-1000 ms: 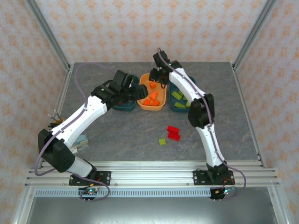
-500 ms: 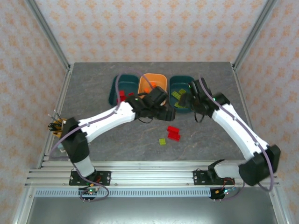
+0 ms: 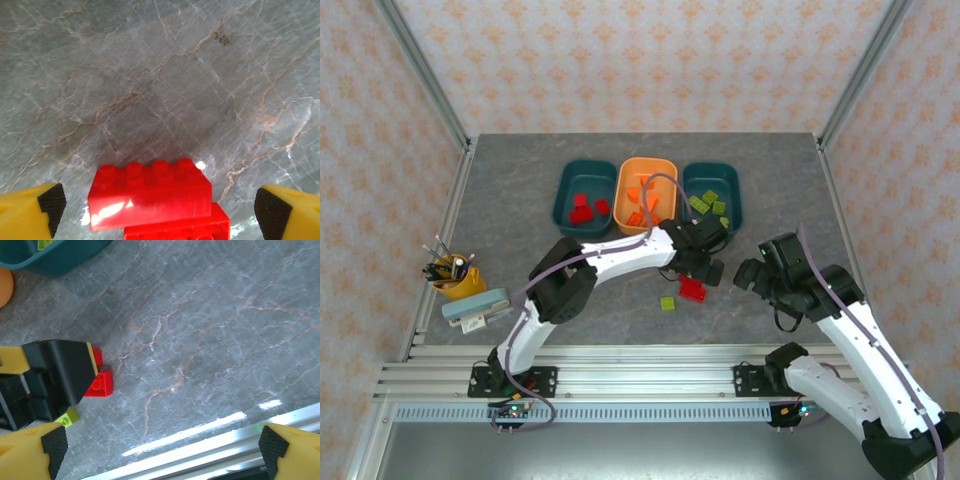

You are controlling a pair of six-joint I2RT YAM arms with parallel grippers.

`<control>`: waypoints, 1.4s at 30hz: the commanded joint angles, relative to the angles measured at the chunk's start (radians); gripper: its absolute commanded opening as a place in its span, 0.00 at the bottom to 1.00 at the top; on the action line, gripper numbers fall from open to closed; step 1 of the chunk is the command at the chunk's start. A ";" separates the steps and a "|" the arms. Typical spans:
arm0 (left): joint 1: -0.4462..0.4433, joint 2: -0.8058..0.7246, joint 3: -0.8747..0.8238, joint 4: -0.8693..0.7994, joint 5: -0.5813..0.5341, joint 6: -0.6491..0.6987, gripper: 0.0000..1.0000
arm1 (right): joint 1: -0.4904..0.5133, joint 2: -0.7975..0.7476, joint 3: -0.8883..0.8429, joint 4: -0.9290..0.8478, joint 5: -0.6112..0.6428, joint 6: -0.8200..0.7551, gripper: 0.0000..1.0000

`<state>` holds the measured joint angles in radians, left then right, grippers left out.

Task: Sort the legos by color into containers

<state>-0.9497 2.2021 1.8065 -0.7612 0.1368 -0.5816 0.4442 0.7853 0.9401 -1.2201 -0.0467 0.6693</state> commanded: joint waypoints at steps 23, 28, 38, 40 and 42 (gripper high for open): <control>-0.011 0.028 0.101 -0.140 -0.125 -0.022 0.68 | 0.002 -0.059 -0.003 0.014 -0.012 0.002 0.92; 0.058 -0.102 0.087 -0.153 -0.139 -0.045 0.68 | 0.002 -0.077 -0.036 0.277 -0.275 -0.070 0.92; 0.380 -0.271 0.023 -0.146 -0.116 -0.005 0.68 | 0.085 0.066 -0.050 0.835 -0.322 -0.102 0.92; 0.449 -0.261 0.032 -0.125 -0.105 0.010 0.68 | 0.119 0.117 -0.041 0.915 -0.274 -0.121 0.92; 0.508 -0.229 0.065 -0.116 -0.102 0.031 0.68 | 0.137 0.178 -0.022 0.974 -0.254 -0.126 0.92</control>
<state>-0.4866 1.9270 1.8580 -0.8722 0.0463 -0.5915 0.5579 0.9157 0.9024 -0.4412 -0.3573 0.5793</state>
